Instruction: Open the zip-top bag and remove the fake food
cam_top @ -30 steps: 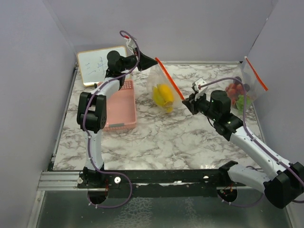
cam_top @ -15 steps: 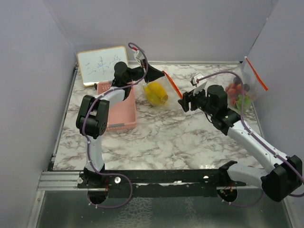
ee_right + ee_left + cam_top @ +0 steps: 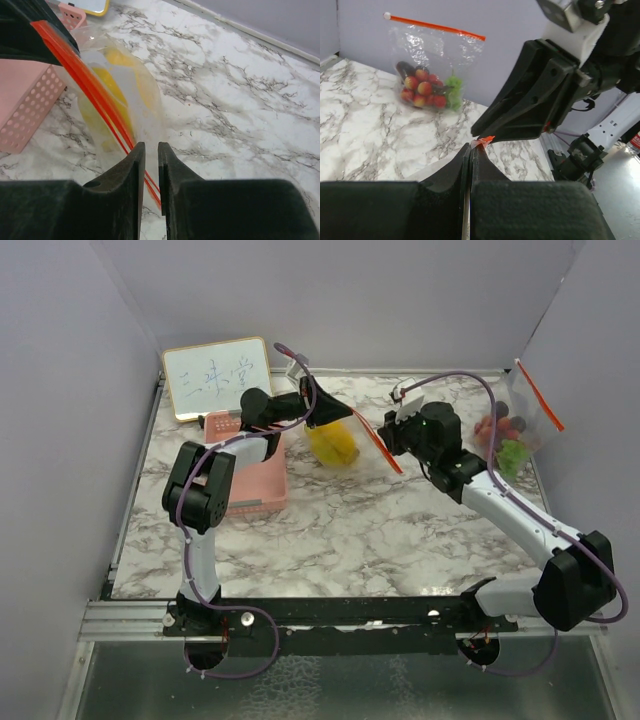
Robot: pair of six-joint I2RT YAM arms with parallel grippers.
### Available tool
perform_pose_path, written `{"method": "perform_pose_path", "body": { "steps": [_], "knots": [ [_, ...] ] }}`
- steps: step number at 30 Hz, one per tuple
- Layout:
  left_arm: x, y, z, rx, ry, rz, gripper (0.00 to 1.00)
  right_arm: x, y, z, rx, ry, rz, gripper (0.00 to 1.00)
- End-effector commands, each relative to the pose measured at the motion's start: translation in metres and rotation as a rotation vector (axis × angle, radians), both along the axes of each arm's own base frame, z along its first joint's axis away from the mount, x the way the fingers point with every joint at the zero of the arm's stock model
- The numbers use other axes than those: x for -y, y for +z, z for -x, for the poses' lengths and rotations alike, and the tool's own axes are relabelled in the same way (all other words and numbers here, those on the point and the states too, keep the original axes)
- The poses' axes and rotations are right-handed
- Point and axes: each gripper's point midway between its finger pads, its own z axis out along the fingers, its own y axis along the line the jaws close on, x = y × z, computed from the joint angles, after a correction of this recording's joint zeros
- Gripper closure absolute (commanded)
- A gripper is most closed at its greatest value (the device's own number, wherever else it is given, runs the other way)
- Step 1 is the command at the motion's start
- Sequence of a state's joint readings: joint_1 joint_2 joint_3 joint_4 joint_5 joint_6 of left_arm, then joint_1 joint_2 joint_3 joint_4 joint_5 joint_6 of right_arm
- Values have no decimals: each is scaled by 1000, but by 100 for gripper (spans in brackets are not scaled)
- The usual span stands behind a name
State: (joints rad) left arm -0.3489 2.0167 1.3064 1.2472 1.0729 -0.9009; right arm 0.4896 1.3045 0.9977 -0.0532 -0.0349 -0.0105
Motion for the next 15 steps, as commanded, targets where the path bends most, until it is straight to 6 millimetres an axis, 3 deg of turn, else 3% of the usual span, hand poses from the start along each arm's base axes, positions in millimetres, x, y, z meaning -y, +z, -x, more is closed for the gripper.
{"method": "perform_pose_path", "body": {
  "steps": [1, 5, 15],
  "knots": [
    [1, 12, 18, 57, -84, 48, 100, -3, 4, -14, 34, -16, -14, 79],
    [2, 8, 15, 41, -81, 49, 100, -8, 0, -16, 27, -1, -27, 77],
    [4, 0, 5, 33, -41, 7, 100, -8, 25, -8, 93, 26, -55, 73]
  ]
}}
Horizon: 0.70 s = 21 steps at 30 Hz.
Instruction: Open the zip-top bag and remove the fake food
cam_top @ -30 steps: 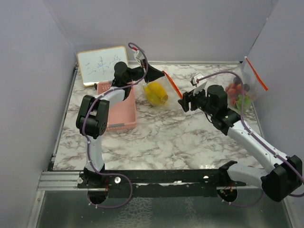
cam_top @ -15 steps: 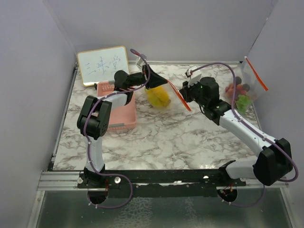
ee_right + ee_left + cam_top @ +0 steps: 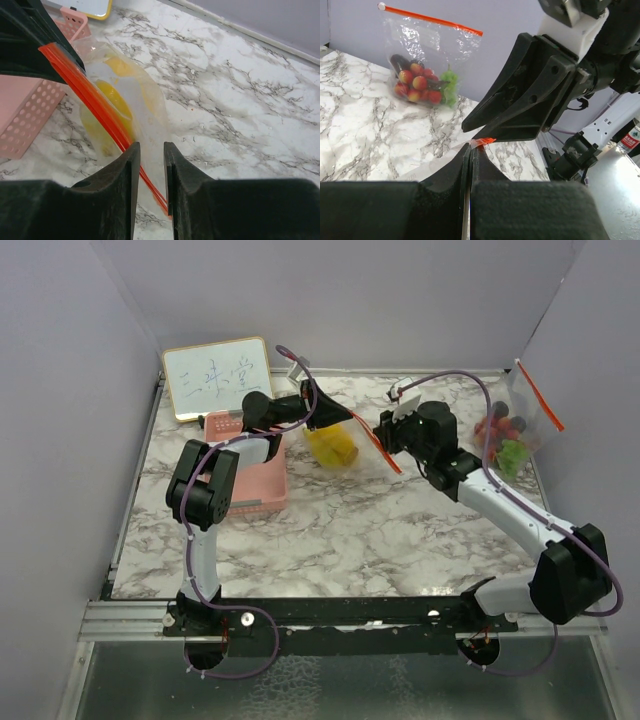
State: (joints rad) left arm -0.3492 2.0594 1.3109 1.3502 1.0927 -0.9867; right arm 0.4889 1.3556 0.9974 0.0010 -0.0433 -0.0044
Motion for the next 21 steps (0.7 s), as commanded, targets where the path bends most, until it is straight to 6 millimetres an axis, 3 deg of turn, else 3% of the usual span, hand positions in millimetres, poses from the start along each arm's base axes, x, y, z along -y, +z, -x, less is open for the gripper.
{"method": "perform_pose_path", "body": {
  "steps": [1, 8, 21],
  "knots": [
    [3, 5, 0, 50, -1, -11, 100, -1, 37, 3, 103, 23, -50, 73],
    [4, 5, 0, 44, -3, -8, 100, -1, 43, 6, 121, 33, -54, 72],
    [4, 14, -1, 51, 2, 7, 100, -11, 30, 6, 91, 82, -58, 70]
  ]
}}
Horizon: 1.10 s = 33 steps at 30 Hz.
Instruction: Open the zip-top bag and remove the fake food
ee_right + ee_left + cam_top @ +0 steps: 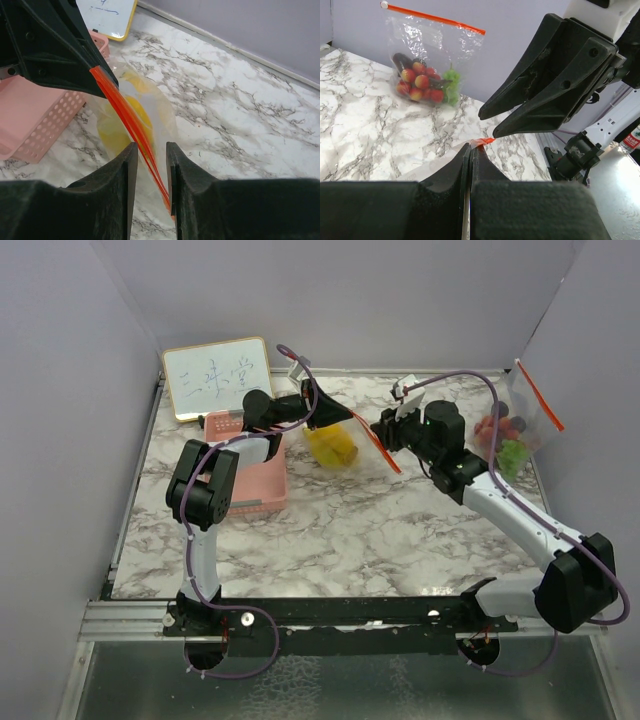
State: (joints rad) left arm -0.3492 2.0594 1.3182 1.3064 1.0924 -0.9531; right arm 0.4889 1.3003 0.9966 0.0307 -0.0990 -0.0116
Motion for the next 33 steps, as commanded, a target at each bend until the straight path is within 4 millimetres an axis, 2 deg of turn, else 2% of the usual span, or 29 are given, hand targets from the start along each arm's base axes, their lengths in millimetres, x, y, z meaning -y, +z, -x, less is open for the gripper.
{"method": "perform_pose_path", "body": {
  "steps": [1, 18, 23, 25, 29, 33],
  "knots": [
    [3, 18, 3, 52, -7, 23, 100, -5, -1, -4, 17, 25, -11, 70],
    [1, 26, 11, 54, -37, 53, 100, -5, -28, -21, -23, -11, 41, 70],
    [1, 31, 18, 72, -98, 63, 100, -2, -38, -31, -17, -36, 86, 70],
    [1, 30, 21, 68, -121, 65, 100, 0, -36, -34, -13, -45, 95, 70],
    [2, 27, 21, 57, -128, 64, 100, -5, -29, -32, -38, -15, 67, 80],
    [3, 21, 17, 47, -124, 48, 100, -5, -11, -25, -4, 0, 36, 74]
  ]
}}
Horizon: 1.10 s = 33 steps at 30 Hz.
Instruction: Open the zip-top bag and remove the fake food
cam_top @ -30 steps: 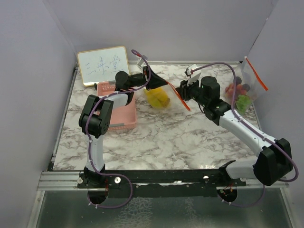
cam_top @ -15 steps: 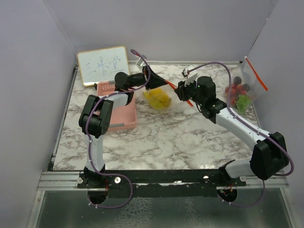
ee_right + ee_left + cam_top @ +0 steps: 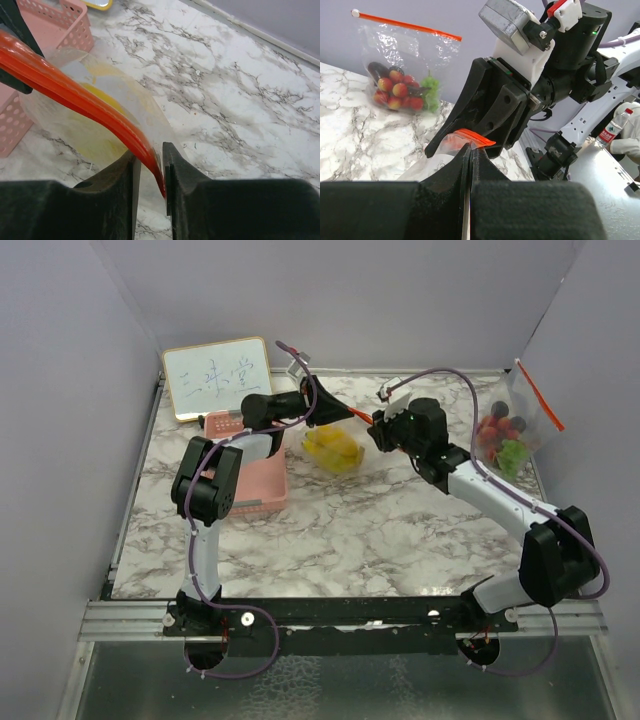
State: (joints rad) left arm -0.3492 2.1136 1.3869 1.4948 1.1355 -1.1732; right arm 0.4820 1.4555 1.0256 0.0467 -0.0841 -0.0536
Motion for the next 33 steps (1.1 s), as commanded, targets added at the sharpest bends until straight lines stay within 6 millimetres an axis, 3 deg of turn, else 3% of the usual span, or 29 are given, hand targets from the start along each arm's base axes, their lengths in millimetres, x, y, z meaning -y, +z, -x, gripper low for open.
{"method": "perform_pose_path", "body": {
  "steps": [1, 5, 13, 23, 33],
  "knots": [
    [3, 1, 4, 57, -28, -4, 100, 1, 43, 3, 82, 14, -56, 73],
    [4, -3, 2, 47, -23, -9, 100, 6, 57, 5, 114, 3, -52, 70],
    [4, -2, 3, 50, -27, -10, 100, 7, 61, 5, 124, -1, -52, 69],
    [4, -3, 3, 49, -28, -11, 100, 9, 82, 9, 163, 0, -68, 69],
    [3, 3, 6, 63, -33, -2, 100, 9, 68, 4, 140, -10, -43, 69]
  ]
}}
